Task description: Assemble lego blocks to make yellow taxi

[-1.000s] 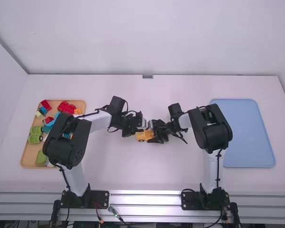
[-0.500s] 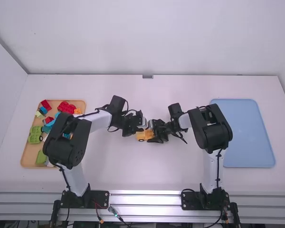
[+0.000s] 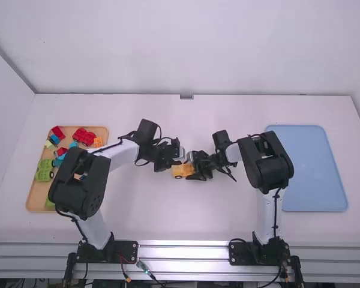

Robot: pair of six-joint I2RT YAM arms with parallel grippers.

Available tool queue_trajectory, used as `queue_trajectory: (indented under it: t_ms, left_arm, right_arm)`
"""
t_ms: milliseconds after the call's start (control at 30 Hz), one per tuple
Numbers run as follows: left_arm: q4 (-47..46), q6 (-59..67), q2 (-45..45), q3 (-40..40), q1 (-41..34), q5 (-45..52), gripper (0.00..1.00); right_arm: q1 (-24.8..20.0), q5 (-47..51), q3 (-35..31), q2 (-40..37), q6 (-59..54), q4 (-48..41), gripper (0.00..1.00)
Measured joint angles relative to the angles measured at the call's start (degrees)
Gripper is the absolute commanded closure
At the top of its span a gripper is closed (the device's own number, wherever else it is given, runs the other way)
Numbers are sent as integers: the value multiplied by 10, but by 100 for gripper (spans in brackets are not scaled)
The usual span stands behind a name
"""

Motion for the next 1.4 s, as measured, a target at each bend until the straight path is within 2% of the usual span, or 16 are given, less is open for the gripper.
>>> queue_trajectory:
  t_ms: [567, 1067, 1400]
  left_arm:
    - [148, -75, -1, -83, 0, -3, 98]
    - [115, -54, 1, -83, -2, 17, 98]
    - [175, -57, 1, -109, -2, 26, 98]
  right_arm:
    - [0, 0, 0, 0, 0, 2, 37]
    - [0, -1, 0, 0, -1, 1, 37]
    - [0, -1, 0, 0, -1, 1, 37]
